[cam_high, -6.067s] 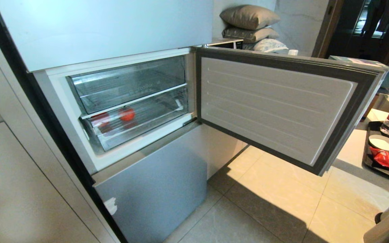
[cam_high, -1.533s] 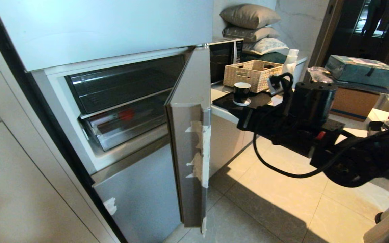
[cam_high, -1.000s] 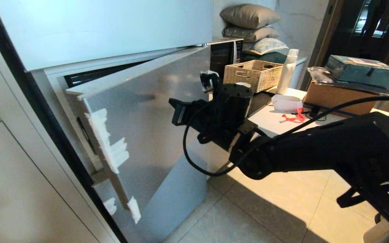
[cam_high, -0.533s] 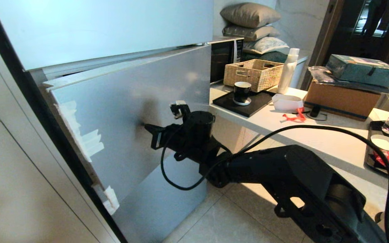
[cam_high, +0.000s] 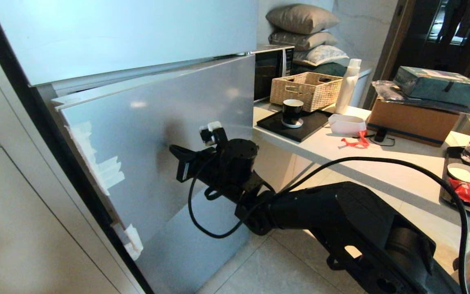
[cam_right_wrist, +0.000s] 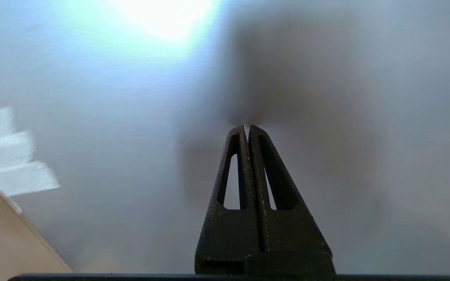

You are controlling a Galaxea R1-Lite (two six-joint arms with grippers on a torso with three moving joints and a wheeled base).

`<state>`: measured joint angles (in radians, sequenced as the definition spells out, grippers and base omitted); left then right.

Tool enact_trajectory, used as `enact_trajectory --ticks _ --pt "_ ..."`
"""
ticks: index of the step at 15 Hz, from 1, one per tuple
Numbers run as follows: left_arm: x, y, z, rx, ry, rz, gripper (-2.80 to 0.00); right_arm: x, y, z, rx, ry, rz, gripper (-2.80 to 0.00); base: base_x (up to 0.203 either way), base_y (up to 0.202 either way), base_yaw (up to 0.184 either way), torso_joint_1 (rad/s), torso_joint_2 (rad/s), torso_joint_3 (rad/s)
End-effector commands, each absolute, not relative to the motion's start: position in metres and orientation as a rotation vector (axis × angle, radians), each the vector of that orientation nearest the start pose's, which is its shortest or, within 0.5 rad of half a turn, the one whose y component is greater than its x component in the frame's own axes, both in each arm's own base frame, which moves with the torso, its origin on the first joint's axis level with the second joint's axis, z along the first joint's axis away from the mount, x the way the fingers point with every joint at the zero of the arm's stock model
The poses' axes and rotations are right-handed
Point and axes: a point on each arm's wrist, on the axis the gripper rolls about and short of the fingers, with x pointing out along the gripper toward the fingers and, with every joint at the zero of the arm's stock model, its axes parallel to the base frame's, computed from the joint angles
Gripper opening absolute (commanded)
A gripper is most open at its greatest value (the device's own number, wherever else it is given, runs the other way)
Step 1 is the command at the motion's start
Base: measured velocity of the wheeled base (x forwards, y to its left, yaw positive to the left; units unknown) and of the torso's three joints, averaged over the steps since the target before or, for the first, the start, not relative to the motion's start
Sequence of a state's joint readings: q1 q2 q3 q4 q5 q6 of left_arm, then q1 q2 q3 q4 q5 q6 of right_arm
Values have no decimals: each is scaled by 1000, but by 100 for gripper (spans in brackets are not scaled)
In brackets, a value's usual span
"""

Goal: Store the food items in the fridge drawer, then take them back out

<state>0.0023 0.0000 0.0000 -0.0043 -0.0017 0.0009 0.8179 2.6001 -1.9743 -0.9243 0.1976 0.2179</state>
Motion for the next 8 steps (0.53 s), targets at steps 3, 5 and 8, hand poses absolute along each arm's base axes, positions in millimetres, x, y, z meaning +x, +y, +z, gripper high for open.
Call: enact_trajectory --ticks 3,5,8 --pt "-23 0 76 2 -3 2 -280 366 396 145 226 -245 1062 -280 0 0 0 0 0 0" --pt "-23 0 76 2 -3 2 -280 367 399 135 183 -264 1051 -280 0 0 0 0 0 0" --pt "-23 0 76 3 -3 2 -280 367 401 128 178 -254 1039 -280 0 0 0 0 0 0"
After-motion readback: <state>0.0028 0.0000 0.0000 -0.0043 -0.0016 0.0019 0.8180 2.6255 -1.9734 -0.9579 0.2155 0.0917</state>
